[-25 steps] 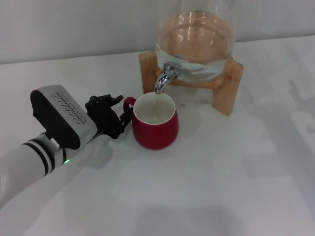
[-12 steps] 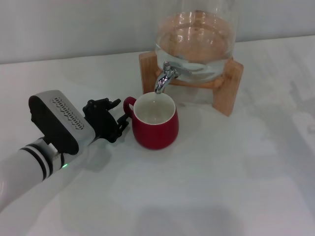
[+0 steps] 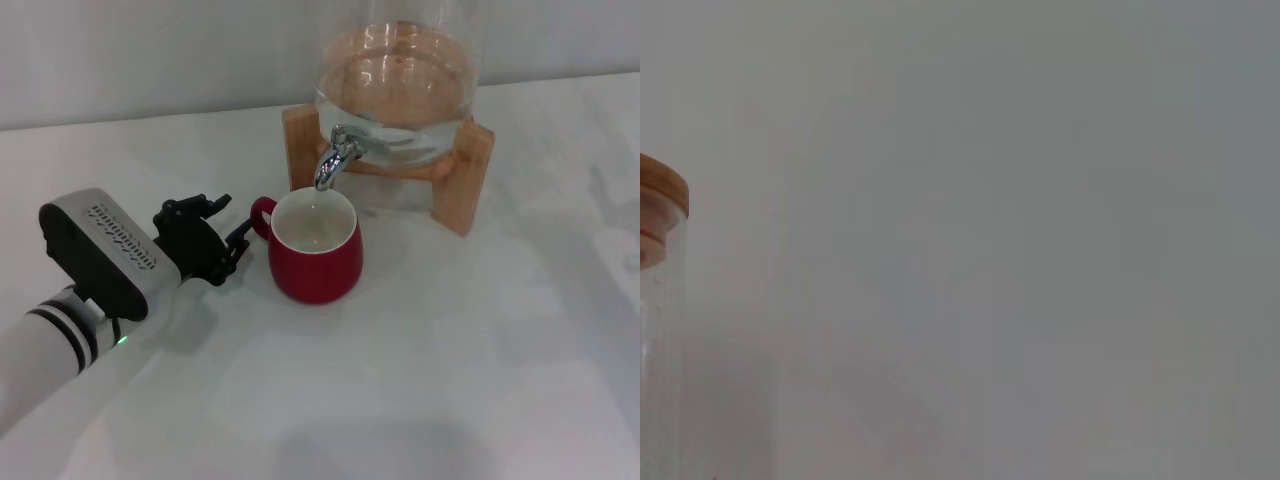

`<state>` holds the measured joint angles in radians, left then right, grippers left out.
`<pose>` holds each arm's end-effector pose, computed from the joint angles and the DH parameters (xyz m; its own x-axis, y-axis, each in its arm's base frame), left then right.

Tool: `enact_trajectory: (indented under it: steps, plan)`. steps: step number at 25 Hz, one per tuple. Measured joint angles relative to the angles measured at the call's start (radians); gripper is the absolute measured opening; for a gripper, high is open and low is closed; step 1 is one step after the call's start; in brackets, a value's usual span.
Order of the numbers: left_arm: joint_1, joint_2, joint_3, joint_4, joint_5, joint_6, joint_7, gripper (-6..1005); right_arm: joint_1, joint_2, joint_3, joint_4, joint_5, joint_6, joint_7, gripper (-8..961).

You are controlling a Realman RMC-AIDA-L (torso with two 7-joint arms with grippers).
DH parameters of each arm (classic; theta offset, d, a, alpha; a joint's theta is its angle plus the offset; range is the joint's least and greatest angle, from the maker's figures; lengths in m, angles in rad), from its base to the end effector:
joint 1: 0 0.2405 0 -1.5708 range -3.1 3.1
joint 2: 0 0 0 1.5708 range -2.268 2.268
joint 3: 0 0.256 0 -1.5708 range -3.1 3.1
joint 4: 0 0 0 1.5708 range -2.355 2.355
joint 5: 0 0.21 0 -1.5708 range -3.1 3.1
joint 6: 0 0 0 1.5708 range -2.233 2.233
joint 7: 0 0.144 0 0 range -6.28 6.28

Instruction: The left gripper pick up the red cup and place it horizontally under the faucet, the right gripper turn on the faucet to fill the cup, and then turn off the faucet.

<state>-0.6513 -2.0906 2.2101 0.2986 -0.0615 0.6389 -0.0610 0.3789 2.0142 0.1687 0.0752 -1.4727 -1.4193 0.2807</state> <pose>-0.2455 0.3704 -0.1170 0.9822 -0.0751 0.1723 0.0703 -0.7033 -0.7074 0.3659 0.2966 0.0494 0.6475 0.1986 -0.7357 -0.7523 0.0124 -0.6587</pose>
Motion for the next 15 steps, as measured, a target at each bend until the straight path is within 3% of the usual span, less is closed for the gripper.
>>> enact_trajectory:
  steps: [15]
  plan:
    - [0.019, -0.001, -0.046, 0.019, -0.010, 0.004, 0.031, 379, 0.000, -0.002, 0.000, 0.000, 0.000, -0.002, 0.000, 723]
